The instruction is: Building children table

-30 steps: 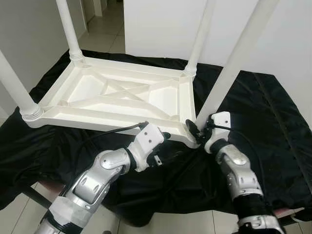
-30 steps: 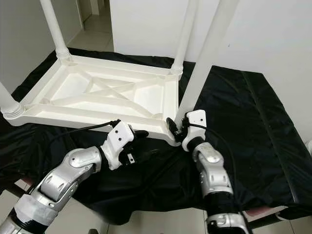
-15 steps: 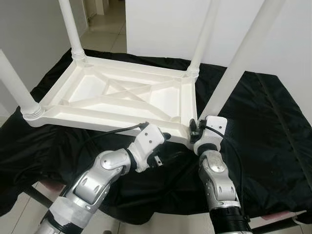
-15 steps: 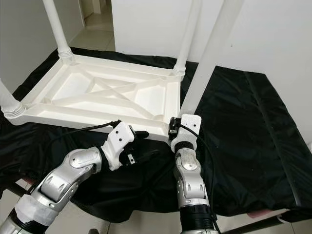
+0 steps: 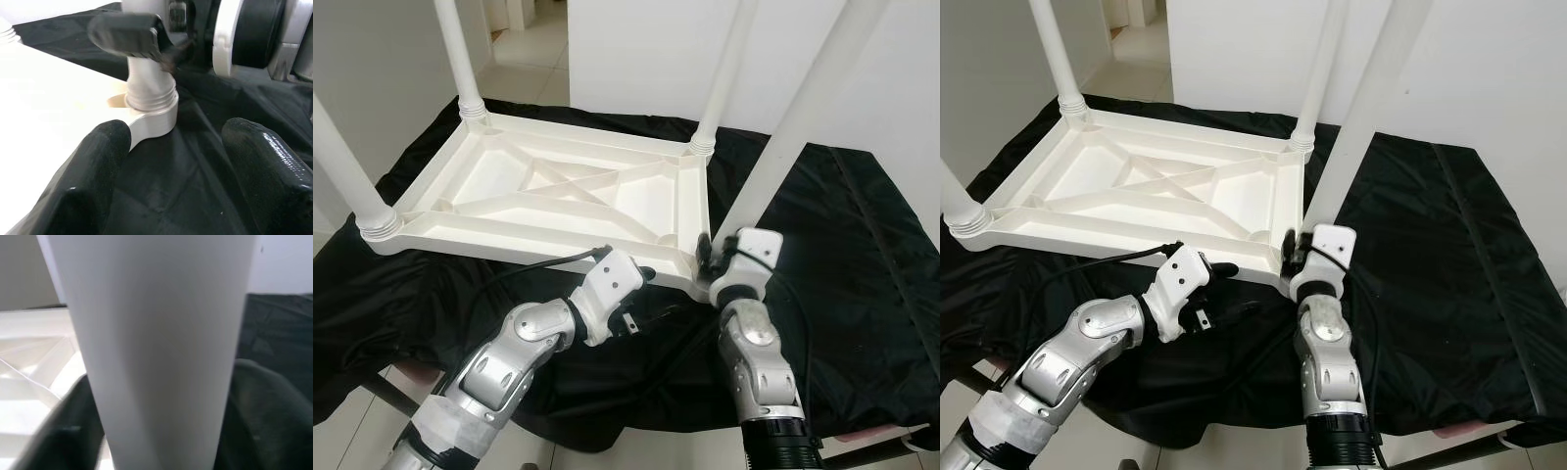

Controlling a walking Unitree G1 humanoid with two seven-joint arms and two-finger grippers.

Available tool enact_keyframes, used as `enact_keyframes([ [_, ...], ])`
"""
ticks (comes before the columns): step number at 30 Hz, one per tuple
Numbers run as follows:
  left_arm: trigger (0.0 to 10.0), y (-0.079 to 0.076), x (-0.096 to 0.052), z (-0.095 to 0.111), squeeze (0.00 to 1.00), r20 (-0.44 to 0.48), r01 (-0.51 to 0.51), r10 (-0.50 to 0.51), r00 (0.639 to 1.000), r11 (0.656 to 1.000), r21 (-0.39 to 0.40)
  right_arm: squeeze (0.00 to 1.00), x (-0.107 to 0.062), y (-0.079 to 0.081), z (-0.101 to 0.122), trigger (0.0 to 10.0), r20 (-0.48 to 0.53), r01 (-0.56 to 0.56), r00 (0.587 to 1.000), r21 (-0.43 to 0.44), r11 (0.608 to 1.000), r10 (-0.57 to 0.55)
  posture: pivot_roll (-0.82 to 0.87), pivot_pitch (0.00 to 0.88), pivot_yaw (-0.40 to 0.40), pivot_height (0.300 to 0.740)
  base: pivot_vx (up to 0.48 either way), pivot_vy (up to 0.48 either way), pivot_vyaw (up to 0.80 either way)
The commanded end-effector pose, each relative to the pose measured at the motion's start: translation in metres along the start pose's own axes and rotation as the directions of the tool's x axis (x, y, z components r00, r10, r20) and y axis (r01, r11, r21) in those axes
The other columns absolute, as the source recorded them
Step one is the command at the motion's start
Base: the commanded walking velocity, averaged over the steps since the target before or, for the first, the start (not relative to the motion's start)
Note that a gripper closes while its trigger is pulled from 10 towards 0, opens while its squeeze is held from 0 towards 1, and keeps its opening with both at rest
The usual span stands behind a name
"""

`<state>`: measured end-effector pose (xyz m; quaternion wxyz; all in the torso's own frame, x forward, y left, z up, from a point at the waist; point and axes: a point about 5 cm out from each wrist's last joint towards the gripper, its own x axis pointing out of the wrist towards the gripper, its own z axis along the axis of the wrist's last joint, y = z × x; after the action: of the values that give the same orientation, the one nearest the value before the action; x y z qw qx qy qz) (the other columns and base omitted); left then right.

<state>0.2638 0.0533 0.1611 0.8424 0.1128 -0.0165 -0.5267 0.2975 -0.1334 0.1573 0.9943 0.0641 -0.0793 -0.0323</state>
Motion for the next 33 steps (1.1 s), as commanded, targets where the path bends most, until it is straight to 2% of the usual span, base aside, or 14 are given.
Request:
enact_keyframes([
  [1,10.0,-0.007,0.001,-0.004,0.0,-0.008,0.072,-0.072,0.997,0.997,0.004,1.0,-0.014,-0.015,-0.011,10.0,-0.024,-0.038,0.999,0.006,0.999,0.038,0.02,0.025,-0.067,0.74,0.0,0.0,0.0],
  [3,10.0,-0.007,0.001,-0.004,0.0,-0.008,0.072,-0.072,0.997,0.997,0.004,1.0,-0.014,-0.015,-0.011,10.0,-0.024,-0.038,0.999,0.006,0.999,0.038,0.02,0.025,-0.067,0.74,0.0,0.0,0.0],
  [4,10.0,-0.007,0.001,-0.004,0.0,-0.01,0.069,-0.069,0.998,0.998,0.005,1.0,-0.015,-0.025,-0.012,10.0,-0.027,-0.054,0.998,-0.007,0.999,0.054,0.02,0.026,-0.069,0.74,0.0,0.0,0.0],
  [5,10.0,-0.008,0.001,-0.005,0.0,-0.011,0.066,-0.066,0.998,0.998,0.004,0.0,-0.016,-0.033,-0.013,10.0,-0.042,-0.11,0.993,-0.013,0.994,0.11,0.02,0.026,-0.072,0.74,0.0,0.0,0.0],
  [6,10.0,-0.008,0.0,-0.005,0.0,-0.012,0.064,-0.064,0.998,0.998,0.003,0.0,-0.016,-0.04,-0.014,10.0,-0.055,-0.159,0.986,-0.016,0.987,0.158,0.02,0.025,-0.075,0.74,0.0,0.0,0.0],
  [8,10.0,-0.008,0.0,-0.005,0.0,-0.012,0.064,-0.064,0.998,0.998,0.003,0.0,-0.016,-0.04,-0.014,10.0,-0.055,-0.159,0.986,-0.016,0.987,0.158,0.02,0.025,-0.075,0.74,0.0,0.0,0.0],
  [10,10.0,-0.008,0.0,-0.006,0.0,-0.013,0.06,-0.06,0.998,0.998,0.001,0.0,-0.015,-0.049,-0.013,10.0,-0.064,-0.237,0.97,-0.027,0.971,0.235,0.02,0.025,-0.077,0.74,0.0,0.0,0.0],
  [14,10.0,-0.008,0.0,-0.006,0.0,-0.013,0.059,-0.059,0.998,0.998,0.001,0.0,-0.014,-0.053,-0.012,10.0,-0.065,-0.261,0.964,-0.041,0.964,0.258,0.02,0.024,-0.077,0.74,0.0,0.0,0.0],
  [17,10.0,-0.008,0.001,-0.005,0.0,-0.011,0.058,-0.058,0.998,0.998,0.001,0.0,-0.006,-0.062,-0.012,10.0,-0.088,-0.39,0.92,-0.074,0.918,0.383,0.02,0.023,-0.075,0.74,0.0,0.0,0.0],
  [20,10.0,-0.008,0.001,-0.005,0.0,-0.011,0.059,-0.059,0.998,0.998,0.001,0.0,-0.005,-0.063,-0.012,10.0,-0.095,-0.424,0.904,-0.079,0.902,0.416,0.02,0.023,-0.075,0.74,0.0,0.0,0.0],
  [23,10.0,-0.008,0.001,-0.005,0.0,-0.012,0.063,-0.063,0.998,0.998,0.007,0.0,0.001,-0.06,-0.013,10.0,-0.115,-0.516,0.855,-0.09,0.852,0.505,0.02,0.022,-0.069,0.74,0.0,0.0,0.0],
  [25,10.0,-0.008,0.001,-0.005,0.0,-0.012,0.063,-0.063,0.998,0.998,0.007,0.0,0.001,-0.06,-0.013,10.0,-0.115,-0.516,0.855,-0.09,0.852,0.505,0.02,0.022,-0.069,0.74,0.0,0.0,0.0],
  [28,10.0,-0.006,0.001,-0.005,0.0,-0.013,0.068,-0.068,0.998,0.998,0.01,0.0,0.013,-0.054,-0.014,10.0,-0.143,-0.592,0.804,-0.101,0.8,0.577,0.02,0.023,-0.057,0.74,0.0,0.0,0.0],
  [33,10.0,-0.006,0.0,-0.004,0.0,-0.014,0.07,-0.07,0.997,0.998,0.011,0.0,0.021,-0.05,-0.014,10.0,-0.156,-0.627,0.777,-0.116,0.77,0.61,0.02,0.024,-0.053,0.74,0.0,0.0,0.0],
])
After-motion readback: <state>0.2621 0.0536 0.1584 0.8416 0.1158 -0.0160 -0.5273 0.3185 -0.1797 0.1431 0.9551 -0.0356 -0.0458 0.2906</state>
